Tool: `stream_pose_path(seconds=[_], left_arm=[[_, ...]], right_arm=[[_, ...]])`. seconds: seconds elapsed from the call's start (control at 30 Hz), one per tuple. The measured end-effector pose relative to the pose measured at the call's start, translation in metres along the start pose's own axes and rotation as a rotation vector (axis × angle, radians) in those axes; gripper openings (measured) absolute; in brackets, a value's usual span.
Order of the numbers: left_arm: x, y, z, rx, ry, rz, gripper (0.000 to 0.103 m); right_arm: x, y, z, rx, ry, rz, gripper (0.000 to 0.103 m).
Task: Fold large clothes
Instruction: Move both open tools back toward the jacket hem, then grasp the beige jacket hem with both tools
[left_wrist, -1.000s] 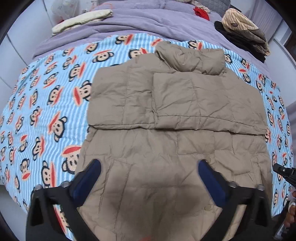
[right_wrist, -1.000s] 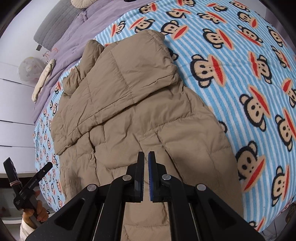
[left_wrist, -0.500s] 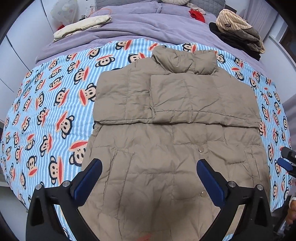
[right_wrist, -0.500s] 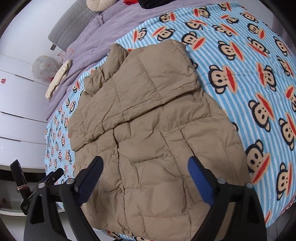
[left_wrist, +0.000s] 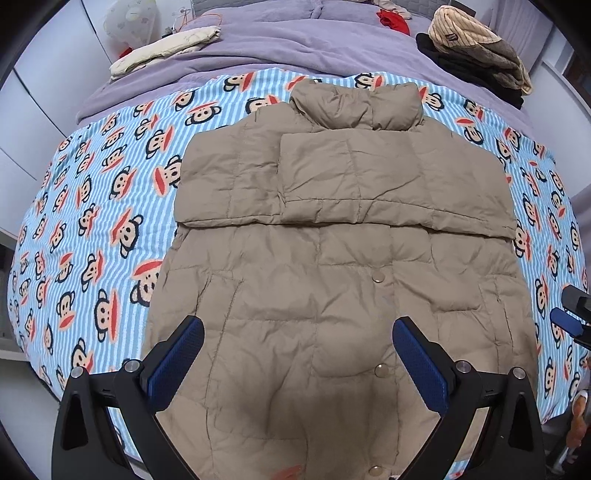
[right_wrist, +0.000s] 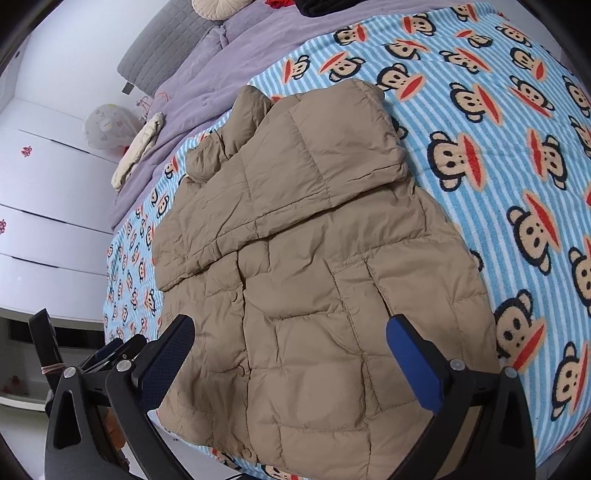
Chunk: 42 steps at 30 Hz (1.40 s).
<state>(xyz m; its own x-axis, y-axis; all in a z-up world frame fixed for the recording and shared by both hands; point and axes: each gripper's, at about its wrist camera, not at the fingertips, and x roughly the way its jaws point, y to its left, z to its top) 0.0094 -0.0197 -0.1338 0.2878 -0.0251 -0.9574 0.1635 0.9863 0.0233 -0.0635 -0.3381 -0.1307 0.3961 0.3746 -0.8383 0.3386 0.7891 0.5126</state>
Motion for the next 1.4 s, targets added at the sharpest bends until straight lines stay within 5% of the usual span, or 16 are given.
stream_pose_path(seconds=[0.17, 0.33, 0.63, 1.07, 1.4], left_arm=[[-0.004, -0.003, -0.023, -0.065, 0.007, 0.082, 0.102], [0.0, 0.009, -0.052, -0.137, 0.081, 0.05, 0.102], [0.0, 0.021, -0.084, -0.091, 0.081, 0.019, 0.102], [0.003, 0.083, -0.148, -0.065, 0.092, -0.04, 0.102], [0.008, 0.134, -0.175, -0.19, 0.106, -0.131, 0.102]], right_arm=[[0.013, -0.01, 0.001, -0.024, 0.119, 0.029, 0.103], [0.018, -0.016, -0.006, -0.054, 0.195, 0.059, 0.103], [0.019, -0.025, -0.038, 0.025, 0.198, 0.072, 0.103], [0.018, -0.005, -0.142, 0.104, 0.169, -0.005, 0.103], [-0.006, -0.026, -0.175, 0.213, 0.095, -0.003, 0.103]])
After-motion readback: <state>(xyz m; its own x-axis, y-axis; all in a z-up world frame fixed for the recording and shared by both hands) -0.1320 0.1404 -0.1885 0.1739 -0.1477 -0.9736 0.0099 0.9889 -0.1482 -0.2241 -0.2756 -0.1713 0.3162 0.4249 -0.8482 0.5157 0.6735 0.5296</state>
